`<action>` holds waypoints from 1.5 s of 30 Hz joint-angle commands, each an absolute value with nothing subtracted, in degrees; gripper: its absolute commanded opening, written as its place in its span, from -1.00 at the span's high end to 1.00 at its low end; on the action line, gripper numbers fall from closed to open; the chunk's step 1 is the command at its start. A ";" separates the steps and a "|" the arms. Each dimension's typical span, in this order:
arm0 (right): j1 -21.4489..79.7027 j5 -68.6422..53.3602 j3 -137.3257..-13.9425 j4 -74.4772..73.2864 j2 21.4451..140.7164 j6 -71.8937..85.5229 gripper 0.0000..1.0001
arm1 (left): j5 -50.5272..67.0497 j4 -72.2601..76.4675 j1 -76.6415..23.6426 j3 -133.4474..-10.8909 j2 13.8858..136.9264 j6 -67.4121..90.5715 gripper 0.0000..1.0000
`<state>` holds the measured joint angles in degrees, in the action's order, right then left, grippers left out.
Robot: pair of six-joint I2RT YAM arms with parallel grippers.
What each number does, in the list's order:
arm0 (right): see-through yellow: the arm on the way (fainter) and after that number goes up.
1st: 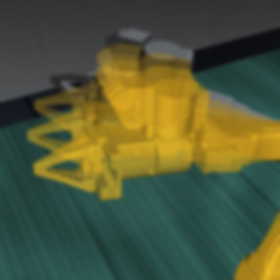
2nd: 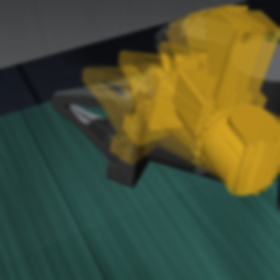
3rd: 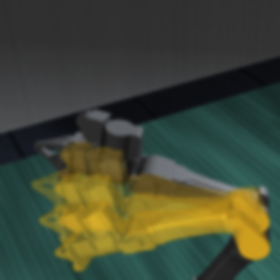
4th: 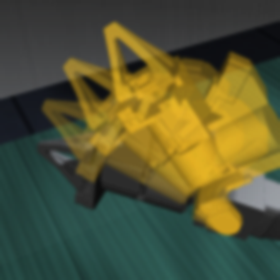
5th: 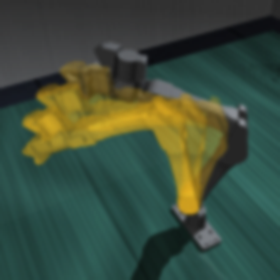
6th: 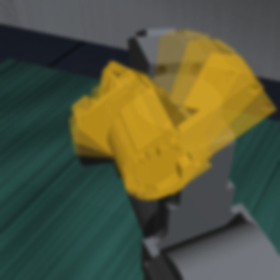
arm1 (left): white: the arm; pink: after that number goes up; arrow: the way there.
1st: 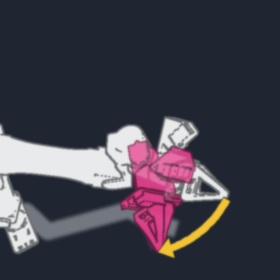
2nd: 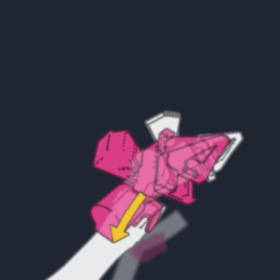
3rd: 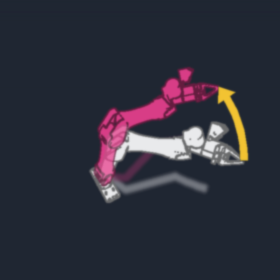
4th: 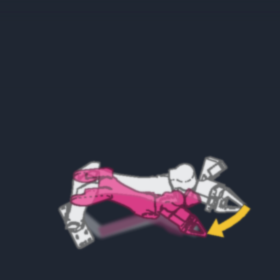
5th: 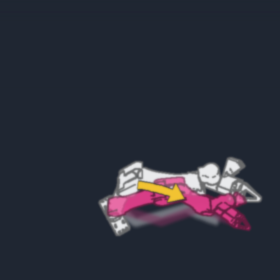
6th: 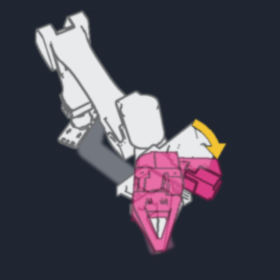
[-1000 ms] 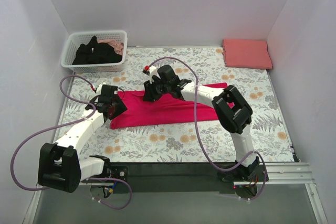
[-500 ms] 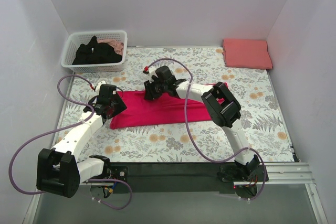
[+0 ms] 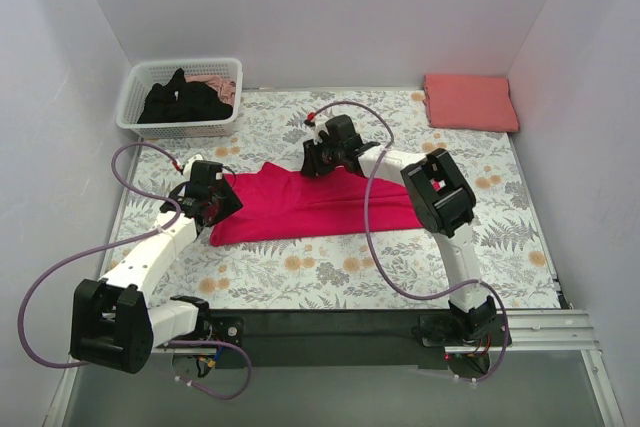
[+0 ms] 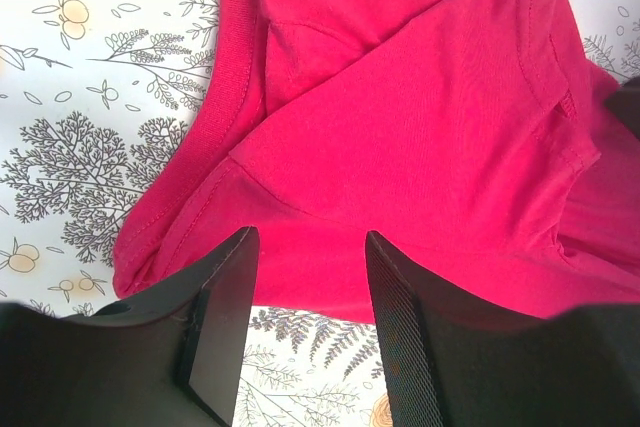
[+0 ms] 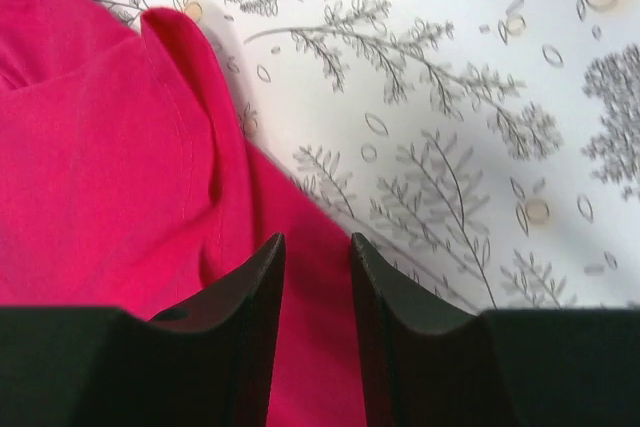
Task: Fold and stack the t-shirts
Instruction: Fold the tshirt
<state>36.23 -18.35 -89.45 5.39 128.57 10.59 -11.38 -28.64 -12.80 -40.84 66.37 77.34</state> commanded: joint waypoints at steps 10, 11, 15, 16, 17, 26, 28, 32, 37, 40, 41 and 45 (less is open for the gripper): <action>36.73 -22.42 -80.60 7.12 116.01 16.52 0.15 | -10.55 -27.95 -12.48 -40.61 67.68 76.90 0.01; 37.17 -20.32 -80.51 6.34 116.02 18.35 0.14 | -10.72 -27.86 -12.48 -40.61 67.68 76.90 0.01; 39.72 -14.87 -79.46 4.75 116.45 23.53 0.11 | -10.81 -27.95 -12.48 -40.69 67.68 76.82 0.01; 40.16 -13.55 -78.67 4.75 116.54 24.51 0.08 | -10.72 -27.95 -12.48 -40.69 67.59 76.73 0.01; 40.51 -11.36 -78.40 4.75 116.80 25.22 0.08 | -10.72 -27.95 -12.48 -40.69 67.50 76.82 0.01; 42.01 -8.35 -79.45 5.01 119.26 27.16 0.08 | -10.55 -27.95 -12.48 -40.61 66.89 76.64 0.00; 42.10 -8.17 -79.72 4.92 119.97 27.42 0.12 | -10.55 -27.95 -12.48 -40.52 66.80 76.64 0.00; 42.28 -7.21 -79.63 4.92 120.76 28.12 0.21 | -10.37 -27.95 -12.48 -40.52 66.80 76.55 0.00; 42.19 -7.03 -79.28 4.92 120.59 28.12 0.42 | -10.28 -27.95 -12.48 -40.61 66.71 76.46 0.00; 42.28 -6.95 -78.40 5.01 119.36 28.04 0.66 | -10.28 -27.95 -12.48 -40.60 66.62 76.46 0.01; 42.28 -6.68 -78.14 5.01 118.92 27.86 0.72 | -10.20 -27.95 -12.48 -40.52 66.62 76.46 0.00; 42.19 -5.63 -75.94 5.10 115.85 27.60 0.97 | -10.11 -27.95 -12.48 -40.52 66.62 76.55 0.00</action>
